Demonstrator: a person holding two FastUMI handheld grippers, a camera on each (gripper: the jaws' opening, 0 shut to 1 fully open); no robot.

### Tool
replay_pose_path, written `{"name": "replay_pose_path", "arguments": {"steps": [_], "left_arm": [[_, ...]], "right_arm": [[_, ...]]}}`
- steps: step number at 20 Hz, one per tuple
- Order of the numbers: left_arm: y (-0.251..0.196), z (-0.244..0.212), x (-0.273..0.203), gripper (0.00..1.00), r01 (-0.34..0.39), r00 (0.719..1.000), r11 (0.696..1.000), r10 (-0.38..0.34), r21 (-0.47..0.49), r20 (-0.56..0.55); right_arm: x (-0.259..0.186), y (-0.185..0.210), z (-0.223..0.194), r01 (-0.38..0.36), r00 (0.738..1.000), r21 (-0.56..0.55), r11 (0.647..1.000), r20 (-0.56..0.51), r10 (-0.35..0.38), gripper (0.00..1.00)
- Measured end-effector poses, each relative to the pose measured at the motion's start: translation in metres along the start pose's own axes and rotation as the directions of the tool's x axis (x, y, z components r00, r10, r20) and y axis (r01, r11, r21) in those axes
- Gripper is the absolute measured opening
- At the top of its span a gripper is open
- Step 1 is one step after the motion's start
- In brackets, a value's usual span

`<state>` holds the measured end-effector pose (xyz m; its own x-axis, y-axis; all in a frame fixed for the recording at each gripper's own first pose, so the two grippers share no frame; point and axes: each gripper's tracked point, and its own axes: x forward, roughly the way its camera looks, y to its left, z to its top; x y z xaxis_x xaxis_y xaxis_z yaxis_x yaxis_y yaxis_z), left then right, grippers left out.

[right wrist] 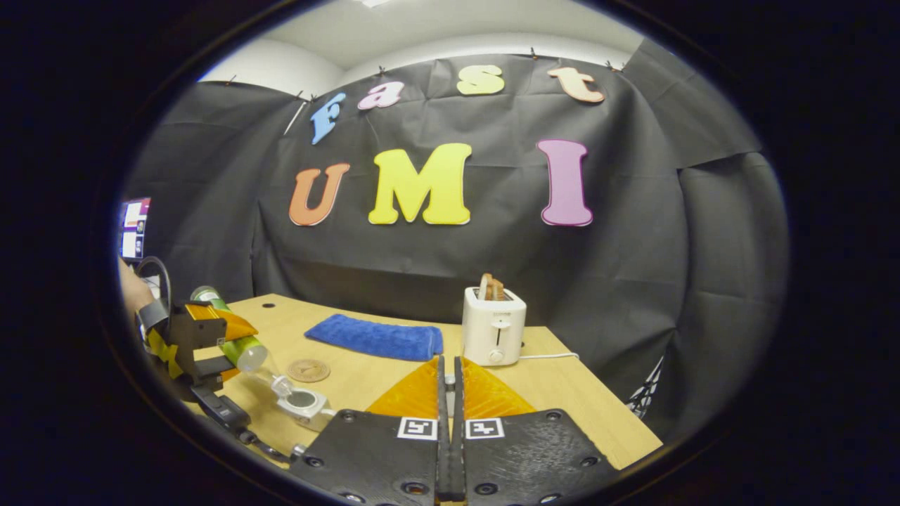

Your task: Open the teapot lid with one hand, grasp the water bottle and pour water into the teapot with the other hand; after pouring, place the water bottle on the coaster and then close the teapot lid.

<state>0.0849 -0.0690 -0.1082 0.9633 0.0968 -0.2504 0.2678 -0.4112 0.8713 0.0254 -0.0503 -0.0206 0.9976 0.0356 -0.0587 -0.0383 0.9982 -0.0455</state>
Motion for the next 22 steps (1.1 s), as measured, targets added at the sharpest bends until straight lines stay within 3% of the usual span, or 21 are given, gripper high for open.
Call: {"name": "replay_pose_path", "arguments": {"steps": [10,22], "left_arm": [[0.022,-0.002,-0.003,0.73,-0.016,1.000,0.992,0.019,0.127,-0.023],[0.026,-0.001,-0.003,0.75,-0.020,0.999,0.992,0.024,0.125,-0.030]], "right_arm": [[-0.001,0.001,0.001,-0.007,1.000,-0.003,1.000,0.003,0.007,0.00],[0.002,0.000,-0.002,-0.007,1.000,-0.005,1.000,-0.008,0.007,0.00]]}}
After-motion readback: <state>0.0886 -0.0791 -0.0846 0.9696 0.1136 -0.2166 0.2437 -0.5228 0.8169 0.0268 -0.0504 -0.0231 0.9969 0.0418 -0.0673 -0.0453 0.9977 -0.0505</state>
